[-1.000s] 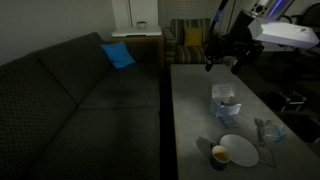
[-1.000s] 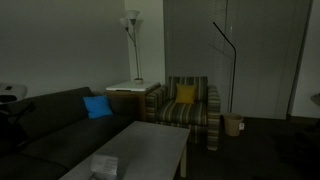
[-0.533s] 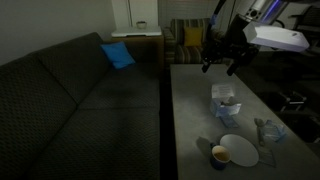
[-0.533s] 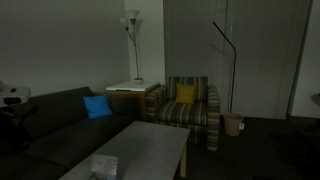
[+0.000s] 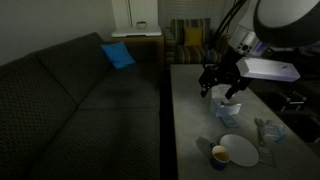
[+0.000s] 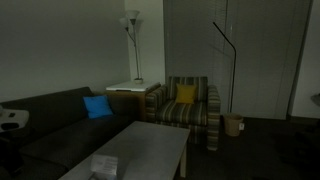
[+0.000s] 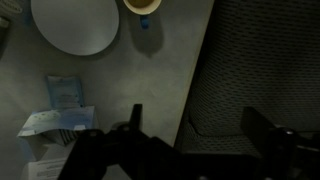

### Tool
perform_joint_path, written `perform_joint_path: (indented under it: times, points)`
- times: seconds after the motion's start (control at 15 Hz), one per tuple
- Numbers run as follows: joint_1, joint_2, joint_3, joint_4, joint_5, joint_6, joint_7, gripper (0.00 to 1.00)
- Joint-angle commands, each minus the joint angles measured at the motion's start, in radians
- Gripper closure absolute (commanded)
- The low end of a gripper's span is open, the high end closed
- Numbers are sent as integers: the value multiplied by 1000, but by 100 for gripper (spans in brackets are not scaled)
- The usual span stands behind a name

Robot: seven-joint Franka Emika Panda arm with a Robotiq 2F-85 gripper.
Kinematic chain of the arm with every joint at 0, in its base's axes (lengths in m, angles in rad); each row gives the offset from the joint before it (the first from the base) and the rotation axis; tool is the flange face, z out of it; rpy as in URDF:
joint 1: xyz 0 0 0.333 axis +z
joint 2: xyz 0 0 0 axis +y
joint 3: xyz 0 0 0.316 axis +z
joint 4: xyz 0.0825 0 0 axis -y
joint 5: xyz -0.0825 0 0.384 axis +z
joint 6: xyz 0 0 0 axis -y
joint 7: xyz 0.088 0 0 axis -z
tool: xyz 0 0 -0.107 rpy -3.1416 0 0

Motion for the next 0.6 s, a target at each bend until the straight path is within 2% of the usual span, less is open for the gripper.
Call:
perform_joint_path:
  times: [0.0, 0.27, 0.53]
  points:
    - [-17, 138, -1, 147, 19, -59, -51, 0]
    - [-1, 275, -24, 308, 14, -119, -55, 0]
    - [11, 400, -32, 474, 8, -247, -65, 0]
